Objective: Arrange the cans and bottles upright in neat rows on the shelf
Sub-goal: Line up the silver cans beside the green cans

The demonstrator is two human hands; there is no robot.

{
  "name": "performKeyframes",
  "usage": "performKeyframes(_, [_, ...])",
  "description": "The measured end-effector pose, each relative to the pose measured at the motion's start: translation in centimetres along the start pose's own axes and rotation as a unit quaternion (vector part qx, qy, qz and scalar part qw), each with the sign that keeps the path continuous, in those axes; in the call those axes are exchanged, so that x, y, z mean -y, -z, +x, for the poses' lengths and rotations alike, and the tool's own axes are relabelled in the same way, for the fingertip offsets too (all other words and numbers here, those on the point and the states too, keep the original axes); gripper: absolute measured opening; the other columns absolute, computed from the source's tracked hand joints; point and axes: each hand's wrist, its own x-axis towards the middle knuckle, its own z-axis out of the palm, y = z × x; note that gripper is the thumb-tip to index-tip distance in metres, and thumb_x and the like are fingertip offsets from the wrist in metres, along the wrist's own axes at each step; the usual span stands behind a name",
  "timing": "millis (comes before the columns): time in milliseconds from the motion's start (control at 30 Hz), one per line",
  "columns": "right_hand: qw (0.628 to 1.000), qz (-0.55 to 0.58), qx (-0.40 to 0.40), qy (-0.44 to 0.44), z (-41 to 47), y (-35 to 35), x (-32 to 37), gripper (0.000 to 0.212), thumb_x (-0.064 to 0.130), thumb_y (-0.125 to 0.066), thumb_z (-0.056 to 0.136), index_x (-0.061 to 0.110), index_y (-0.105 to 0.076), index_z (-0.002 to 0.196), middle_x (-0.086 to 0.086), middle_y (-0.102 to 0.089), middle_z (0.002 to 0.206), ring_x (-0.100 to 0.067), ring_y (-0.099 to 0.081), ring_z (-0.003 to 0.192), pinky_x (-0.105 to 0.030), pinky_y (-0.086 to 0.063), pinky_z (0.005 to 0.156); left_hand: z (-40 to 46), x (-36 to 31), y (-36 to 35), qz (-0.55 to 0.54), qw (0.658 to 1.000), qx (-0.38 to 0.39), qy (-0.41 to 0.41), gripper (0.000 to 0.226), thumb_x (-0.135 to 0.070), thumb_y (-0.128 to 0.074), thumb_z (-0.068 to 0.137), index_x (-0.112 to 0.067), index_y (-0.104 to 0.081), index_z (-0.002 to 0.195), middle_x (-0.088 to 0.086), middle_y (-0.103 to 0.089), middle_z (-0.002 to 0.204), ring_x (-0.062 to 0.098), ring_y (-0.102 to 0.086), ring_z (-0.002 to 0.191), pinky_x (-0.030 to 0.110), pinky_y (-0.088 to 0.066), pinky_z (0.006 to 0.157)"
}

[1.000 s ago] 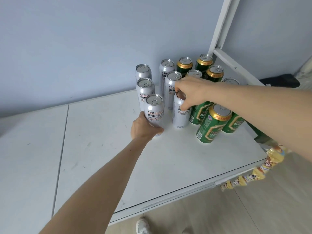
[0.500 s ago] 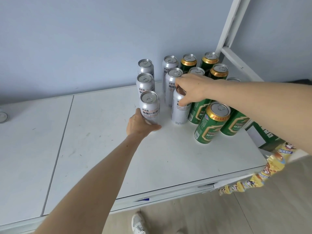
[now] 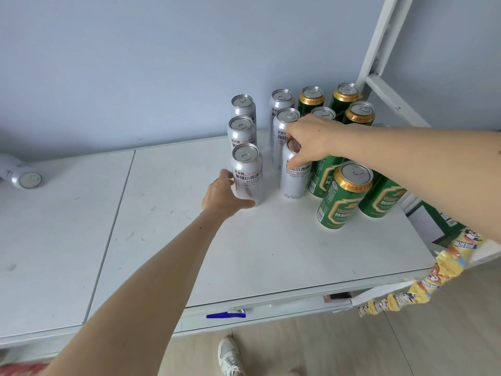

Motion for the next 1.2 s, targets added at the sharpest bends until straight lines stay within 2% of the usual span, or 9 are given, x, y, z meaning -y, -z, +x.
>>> performKeyframes(233, [0.999, -0.019, 0.024, 0.01, -0.8, 2.3, -0.4, 0.067, 0.05, -0.076, 0.073, 0.005, -0.054, 0.117, -0.011, -0.06, 0.1, -0.03, -0.06, 0.091, -0.037, -0.051, 0.072, -0.7, -0.2, 2.9, 0.038, 0.999, 0.007, -0.003, 0.07, -0.037, -0.083, 0.063, -0.025, -0.043, 0.12, -0.009, -0.056, 0.119, 0.015, -0.057, 0.107, 0.043, -0.053, 0.086])
performKeyframes(367, [1.0, -0.006, 0.009, 0.022, -1.0, 4.5, 0.8, 0.068, 0.045, -0.075, 0.075, 0.012, -0.052, 0.129, -0.01, -0.058, 0.12, -0.029, -0.054, 0.109, -0.034, -0.045, 0.079, -1.6, 0.4, 5.3, 0.133, 0.991, -0.001, -0.014, 0.055, -0.036, -0.076, 0.073, -0.025, -0.047, 0.118, -0.01, -0.057, 0.118, 0.015, -0.057, 0.106, 0.034, -0.048, 0.082])
performKeyframes(467, [0.999, -0.019, -0.008, 0.027, -0.5, 5.9, 2.4, 0.055, 0.042, -0.071, 0.079, 0.017, -0.056, 0.126, -0.007, -0.06, 0.118, -0.029, -0.055, 0.109, -0.032, -0.044, 0.075, -2.4, 1.2, 7.6, 0.214, 0.976, -0.01, -0.03, 0.049, -0.037, -0.07, 0.078, -0.024, -0.047, 0.119, -0.007, -0.058, 0.116, 0.017, -0.056, 0.105, 0.03, -0.044, 0.077])
performKeyframes(600, [0.996, -0.068, -0.052, 0.039, 0.5, 7.4, 5.9, 0.035, 0.034, -0.062, 0.082, 0.012, -0.057, 0.109, -0.007, -0.063, 0.107, -0.031, -0.058, 0.099, -0.029, -0.039, 0.063, -3.7, 3.5, 11.5, 0.27, 0.962, -0.026, -0.028, 0.042, -0.038, -0.066, 0.082, -0.024, -0.049, 0.119, -0.007, -0.06, 0.116, 0.018, -0.057, 0.105, 0.03, -0.04, 0.074])
performKeyframes(633, [0.994, -0.077, -0.06, 0.042, 0.7, 7.8, 7.0, 0.03, 0.033, -0.06, 0.083, 0.015, -0.055, 0.107, -0.005, -0.061, 0.107, -0.031, -0.057, 0.098, -0.028, -0.036, 0.061, -4.1, 4.2, 12.6, 0.277, 0.96, -0.032, -0.024, 0.041, -0.037, -0.065, 0.083, -0.024, -0.049, 0.118, -0.006, -0.06, 0.116, 0.019, -0.057, 0.105, 0.03, -0.039, 0.073])
performKeyframes(733, [0.993, -0.08, -0.07, 0.054, 1.9, 9.1, 10.4, 0.042, 0.029, -0.059, 0.085, 0.019, -0.053, 0.125, -0.003, -0.058, 0.111, -0.03, -0.057, 0.103, -0.03, -0.038, 0.065, -5.3, 7.0, 16.1, 0.288, 0.956, -0.05, -0.005, 0.039, -0.038, -0.064, 0.084, -0.025, -0.051, 0.118, -0.006, -0.06, 0.115, 0.019, -0.057, 0.105, 0.03, -0.037, 0.074])
performKeyframes(867, [0.99, -0.071, -0.088, 0.083, 3.8, 10.3, 16.6, 0.044, 0.03, -0.058, 0.089, 0.018, -0.05, 0.13, -0.002, -0.056, 0.118, -0.028, -0.055, 0.107, -0.03, -0.037, 0.068, -7.6, 12.2, 21.4, 0.301, 0.951, -0.07, 0.03, 0.037, -0.038, -0.063, 0.084, -0.025, -0.051, 0.117, -0.006, -0.06, 0.113, 0.021, -0.057, 0.102, 0.03, -0.038, 0.074])
performKeyframes(1100, [0.985, -0.098, -0.085, 0.115, 8.8, 10.0, 30.6, 0.037, 0.025, -0.058, 0.084, 0.013, -0.057, 0.119, -0.007, -0.063, 0.109, -0.03, -0.062, 0.103, -0.031, -0.043, 0.066, -11.2, 24.6, 31.1, 0.316, 0.941, -0.085, 0.086, 0.039, -0.041, -0.062, 0.084, -0.027, -0.05, 0.119, -0.005, -0.06, 0.114, 0.021, -0.057, 0.101, 0.03, -0.038, 0.071])
performKeyframes(1200, [0.985, -0.099, -0.076, 0.118, 10.6, 9.2, 37.0, 0.036, 0.027, -0.059, 0.086, 0.016, -0.055, 0.119, -0.004, -0.06, 0.108, -0.029, -0.06, 0.101, -0.027, -0.036, 0.059, -11.9, 29.9, 35.3, 0.321, 0.939, -0.08, 0.096, 0.04, -0.043, -0.063, 0.085, -0.026, -0.05, 0.119, -0.004, -0.059, 0.115, 0.022, -0.058, 0.101, 0.03, -0.039, 0.07])
